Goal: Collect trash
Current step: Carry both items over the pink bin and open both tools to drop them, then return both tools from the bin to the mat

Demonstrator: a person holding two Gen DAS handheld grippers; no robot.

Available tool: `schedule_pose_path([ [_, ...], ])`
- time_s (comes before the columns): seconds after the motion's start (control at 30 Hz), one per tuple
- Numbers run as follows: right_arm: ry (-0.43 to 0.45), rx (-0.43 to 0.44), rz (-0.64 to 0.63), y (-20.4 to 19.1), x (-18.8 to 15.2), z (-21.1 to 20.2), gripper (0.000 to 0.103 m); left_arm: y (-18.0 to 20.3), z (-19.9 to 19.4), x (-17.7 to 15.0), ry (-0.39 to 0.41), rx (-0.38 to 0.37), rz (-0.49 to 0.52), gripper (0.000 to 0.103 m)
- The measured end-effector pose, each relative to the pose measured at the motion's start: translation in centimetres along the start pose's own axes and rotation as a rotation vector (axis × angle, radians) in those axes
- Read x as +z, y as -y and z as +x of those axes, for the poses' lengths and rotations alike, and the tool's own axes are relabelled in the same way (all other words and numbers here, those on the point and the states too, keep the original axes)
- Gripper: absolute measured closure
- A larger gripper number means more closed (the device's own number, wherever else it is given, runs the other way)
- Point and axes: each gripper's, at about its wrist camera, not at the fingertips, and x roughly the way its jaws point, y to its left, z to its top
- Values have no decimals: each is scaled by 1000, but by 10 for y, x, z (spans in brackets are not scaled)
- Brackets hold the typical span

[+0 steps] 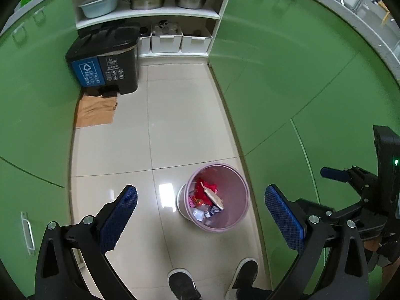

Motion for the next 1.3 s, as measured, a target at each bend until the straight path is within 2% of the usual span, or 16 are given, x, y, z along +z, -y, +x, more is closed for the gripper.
schedule_pose_path([
  [0.17,35,-9,45,4,0,-67,3,29,-51,8,1,-13,37,5],
  [0.4,116,-28,140,20,-2,-222,3,94,-158,37,-4,-44,129,5],
  [0.57,189,-73,235,53,-19,-331,3,154,-220,59,14,-92,232,5],
  [0.73,251,-136,332,99,-53,-401,3,228,-253,77,48,-158,366,5],
  [1.0,297,-204,459,185,-120,-462,3,355,-271,79,74,-243,534,5],
  [1.3,308,-232,547,247,-165,-485,3,461,-256,84,51,-294,663,5],
])
